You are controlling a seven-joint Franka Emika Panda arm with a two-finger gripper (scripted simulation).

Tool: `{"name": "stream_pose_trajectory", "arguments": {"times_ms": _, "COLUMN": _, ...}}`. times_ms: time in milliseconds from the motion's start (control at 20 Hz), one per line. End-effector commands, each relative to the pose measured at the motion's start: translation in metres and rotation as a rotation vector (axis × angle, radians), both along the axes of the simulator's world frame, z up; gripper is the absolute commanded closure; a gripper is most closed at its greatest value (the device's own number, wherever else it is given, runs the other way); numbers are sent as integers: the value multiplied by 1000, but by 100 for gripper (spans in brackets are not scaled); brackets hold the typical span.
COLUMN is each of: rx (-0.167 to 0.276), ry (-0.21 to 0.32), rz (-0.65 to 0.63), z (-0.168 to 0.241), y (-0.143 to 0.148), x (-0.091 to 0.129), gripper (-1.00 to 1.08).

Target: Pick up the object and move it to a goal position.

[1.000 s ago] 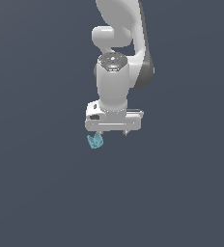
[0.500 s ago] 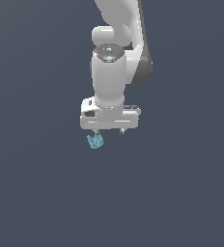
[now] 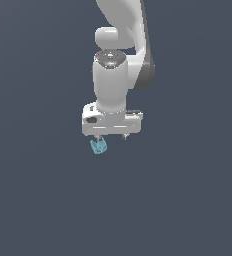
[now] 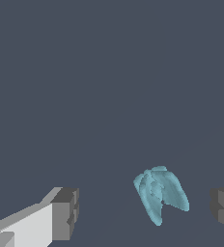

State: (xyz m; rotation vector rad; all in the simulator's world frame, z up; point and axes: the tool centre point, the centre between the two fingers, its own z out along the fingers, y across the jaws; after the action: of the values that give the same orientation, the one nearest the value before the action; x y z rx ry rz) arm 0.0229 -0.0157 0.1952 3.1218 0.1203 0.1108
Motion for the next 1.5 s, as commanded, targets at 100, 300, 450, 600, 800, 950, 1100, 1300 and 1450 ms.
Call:
{"name": "stream_pose_trajectory", "arguments": {"times_ms": 100, "rx": -3, "ry": 9, "rz": 47, "z": -12, "y": -9, "x": -5, "gripper": -92}}
{"name": "stream_pose_trajectory", "arguments": {"times_ms": 300, "rx": -7, "ry": 20, "rz": 108, "z": -28, "y": -20, "x": -12, "gripper": -92}}
{"name": "stream_pose_trajectory", "arguments": {"times_ms": 450, "rx": -9, "ry": 30, "rz": 165, "z": -42, "y": -30, "x": -19, "gripper": -92}}
{"name": "stream_pose_trajectory", "arguments": {"times_ms": 600, "rx": -10, "ry": 40, "rz": 227, "z": -57, "y": -40, "x": -27, "gripper": -92}}
{"name": "stream_pose_trajectory", "arguments": {"times_ms": 800, "rx": -9, "ry": 53, "rz": 304, "z": -75, "y": -52, "x": -38, "gripper": -92}}
{"name": "stream_pose_trajectory", "arguments": {"times_ms": 950, "rx": -8, "ry": 60, "rz": 351, "z": -86, "y": -59, "x": -45, "gripper": -92}}
{"name": "stream_pose_trajectory", "arguments": {"times_ms": 1100, "rx": -6, "ry": 66, "rz": 388, "z": -94, "y": -64, "x": -51, "gripper": -92}}
{"name": "stream_pose_trajectory", "arguments": {"times_ms": 1300, "rx": -4, "ry": 70, "rz": 423, "z": -102, "y": -69, "x": -56, "gripper": -92}}
{"name": "stream_pose_trajectory", "arguments": {"times_ms": 1450, "rx": -4, "ry": 72, "rz": 438, "z": -105, "y": -71, "x": -59, "gripper": -92}}
